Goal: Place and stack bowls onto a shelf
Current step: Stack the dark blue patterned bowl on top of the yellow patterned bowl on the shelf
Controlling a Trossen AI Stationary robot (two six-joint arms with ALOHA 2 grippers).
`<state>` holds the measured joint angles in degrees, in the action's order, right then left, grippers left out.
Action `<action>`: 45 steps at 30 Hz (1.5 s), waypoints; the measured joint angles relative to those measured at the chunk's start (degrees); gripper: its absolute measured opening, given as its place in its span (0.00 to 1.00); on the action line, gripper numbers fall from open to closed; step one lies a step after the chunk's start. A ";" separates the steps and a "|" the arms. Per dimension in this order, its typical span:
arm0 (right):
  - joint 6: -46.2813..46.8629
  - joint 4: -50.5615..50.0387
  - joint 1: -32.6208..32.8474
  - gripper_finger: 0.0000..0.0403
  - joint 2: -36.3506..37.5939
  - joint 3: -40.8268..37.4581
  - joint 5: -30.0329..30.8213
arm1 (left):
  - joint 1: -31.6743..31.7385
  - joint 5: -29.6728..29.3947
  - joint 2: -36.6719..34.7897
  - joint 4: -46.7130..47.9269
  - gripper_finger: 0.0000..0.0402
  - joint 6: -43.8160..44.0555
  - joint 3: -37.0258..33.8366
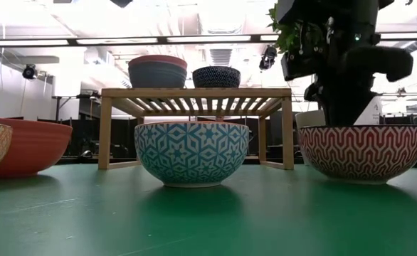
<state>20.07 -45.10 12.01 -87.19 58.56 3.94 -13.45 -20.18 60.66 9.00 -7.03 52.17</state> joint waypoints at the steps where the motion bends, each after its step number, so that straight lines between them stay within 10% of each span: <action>1: 0.10 -0.02 -0.02 0.04 0.24 0.17 -0.20 | 0.00 -0.02 0.08 0.05 0.21 0.35 -0.28; 16: -2.11 -2.72 -0.49 0.03 2.59 21.02 -0.79 | 0.00 -0.05 -0.66 -1.49 0.21 1.65 -3.29; 30: -5.21 -2.17 -9.97 0.03 0.71 41.45 22.26 | -0.55 -9.92 -11.84 0.52 0.21 -0.37 -5.78; 36: -3.24 -4.65 -19.63 0.03 -2.00 50.86 19.75 | -0.55 -9.94 -16.06 0.09 0.21 -0.56 -8.76; 45: 0.16 -14.99 -32.18 0.03 -9.60 61.65 0.24 | -0.55 -9.92 -20.28 0.08 0.21 -0.58 -11.35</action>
<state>20.23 -60.09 -20.17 -96.79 120.21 4.18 -14.00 -30.11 40.38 9.08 -7.62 40.82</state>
